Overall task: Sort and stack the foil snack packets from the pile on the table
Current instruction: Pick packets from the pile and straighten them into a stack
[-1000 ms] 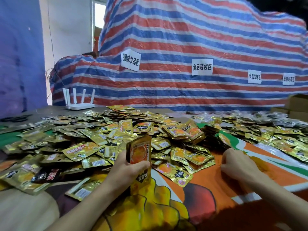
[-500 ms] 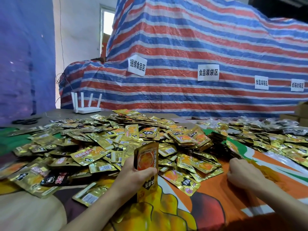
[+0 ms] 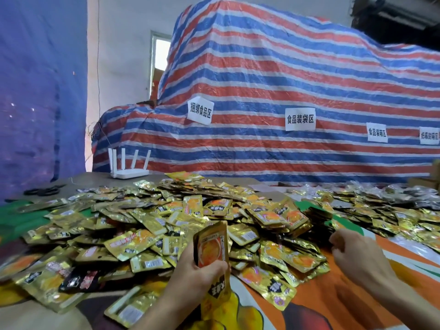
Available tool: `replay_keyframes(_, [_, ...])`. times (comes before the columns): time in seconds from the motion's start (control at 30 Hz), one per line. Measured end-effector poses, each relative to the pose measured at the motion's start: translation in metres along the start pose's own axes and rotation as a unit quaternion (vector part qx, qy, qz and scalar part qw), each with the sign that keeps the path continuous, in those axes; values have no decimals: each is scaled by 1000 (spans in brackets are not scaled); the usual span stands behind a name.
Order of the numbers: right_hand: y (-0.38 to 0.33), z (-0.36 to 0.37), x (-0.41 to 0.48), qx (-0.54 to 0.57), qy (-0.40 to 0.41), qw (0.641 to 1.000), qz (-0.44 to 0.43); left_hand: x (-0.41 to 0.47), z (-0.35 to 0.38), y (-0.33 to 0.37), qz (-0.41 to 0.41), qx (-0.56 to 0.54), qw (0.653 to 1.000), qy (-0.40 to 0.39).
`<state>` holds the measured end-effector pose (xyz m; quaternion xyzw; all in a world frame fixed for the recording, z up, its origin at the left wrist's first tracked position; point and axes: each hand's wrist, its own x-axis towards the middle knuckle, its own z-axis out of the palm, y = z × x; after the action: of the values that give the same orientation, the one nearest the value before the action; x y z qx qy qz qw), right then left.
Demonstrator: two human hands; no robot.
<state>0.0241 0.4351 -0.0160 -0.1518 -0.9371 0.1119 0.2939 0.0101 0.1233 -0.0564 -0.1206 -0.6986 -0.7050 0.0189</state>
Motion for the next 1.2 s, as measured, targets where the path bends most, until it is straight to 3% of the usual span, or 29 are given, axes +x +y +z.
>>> replay_keyframes(0.1, [-21,4,-3,50,-7,998,-21,5,-1,0,-2,-6,1000,-16])
replay_keyframes(0.2, [-49,10,-6,202,-31,978,-48,10,-4,3,11,-25,999,-26])
replay_keyframes(0.27, [-72,15,-9,333,-73,939,-51,12,-7,7,15,-60,998,-20])
replay_keyframes(0.33, [-97,21,-12,463,-126,877,-34,14,-13,15,2,-109,994,-14])
replay_keyframes(0.43, [-135,30,-15,552,-185,813,-15,19,-27,29,5,-117,993,-7])
replay_keyframes(0.53, [-172,40,-16,598,-239,765,-7,26,-48,40,10,-82,997,-3])
replay_keyframes(0.67, [-201,54,-20,632,-272,726,-23,23,-68,31,-37,-125,991,-8])
replay_keyframes(0.93, [-196,75,-25,606,-278,741,-73,17,-72,18,-71,-148,986,10])
replay_keyframes(1.07, [-192,78,-26,605,-364,706,-51,19,-75,20,-41,-179,983,16])
replay_keyframes(1.2, [-191,80,-22,643,-356,677,-36,22,-76,17,-24,-175,983,41])
